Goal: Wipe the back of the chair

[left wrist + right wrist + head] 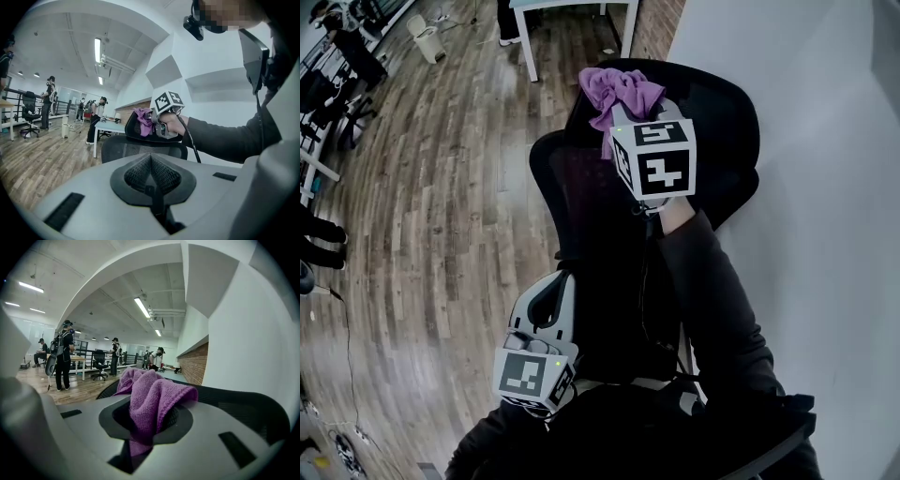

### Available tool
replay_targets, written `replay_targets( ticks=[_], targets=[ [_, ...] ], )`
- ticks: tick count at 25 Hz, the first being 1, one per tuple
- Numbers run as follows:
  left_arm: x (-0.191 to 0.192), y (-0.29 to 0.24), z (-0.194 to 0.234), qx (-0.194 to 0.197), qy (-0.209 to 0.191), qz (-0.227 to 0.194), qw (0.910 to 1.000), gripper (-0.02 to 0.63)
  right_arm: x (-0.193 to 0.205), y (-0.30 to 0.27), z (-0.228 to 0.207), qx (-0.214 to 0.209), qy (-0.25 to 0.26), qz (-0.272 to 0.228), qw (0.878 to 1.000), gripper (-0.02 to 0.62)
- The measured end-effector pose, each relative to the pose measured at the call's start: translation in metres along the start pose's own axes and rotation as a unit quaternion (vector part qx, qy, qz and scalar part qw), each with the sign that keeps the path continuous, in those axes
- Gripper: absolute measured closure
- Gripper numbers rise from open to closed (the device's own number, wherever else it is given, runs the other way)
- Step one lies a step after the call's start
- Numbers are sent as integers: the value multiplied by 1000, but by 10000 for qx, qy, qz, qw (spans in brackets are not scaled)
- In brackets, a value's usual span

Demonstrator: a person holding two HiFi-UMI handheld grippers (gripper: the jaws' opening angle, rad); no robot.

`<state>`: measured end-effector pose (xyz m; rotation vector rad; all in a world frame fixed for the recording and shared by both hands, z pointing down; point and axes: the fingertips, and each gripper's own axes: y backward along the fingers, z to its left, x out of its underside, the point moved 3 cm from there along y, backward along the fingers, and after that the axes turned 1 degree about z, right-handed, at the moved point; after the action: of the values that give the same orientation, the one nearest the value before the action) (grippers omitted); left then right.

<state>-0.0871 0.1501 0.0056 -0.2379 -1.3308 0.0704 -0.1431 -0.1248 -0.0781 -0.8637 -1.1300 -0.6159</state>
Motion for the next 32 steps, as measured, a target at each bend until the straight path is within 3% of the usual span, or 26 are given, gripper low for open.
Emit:
replay_targets(
  ticks=[32],
  targets=[
    [0, -45, -57, 655, -69, 238, 9975, 606, 28, 52, -117, 1037, -182, 169, 9943, 529]
  ],
)
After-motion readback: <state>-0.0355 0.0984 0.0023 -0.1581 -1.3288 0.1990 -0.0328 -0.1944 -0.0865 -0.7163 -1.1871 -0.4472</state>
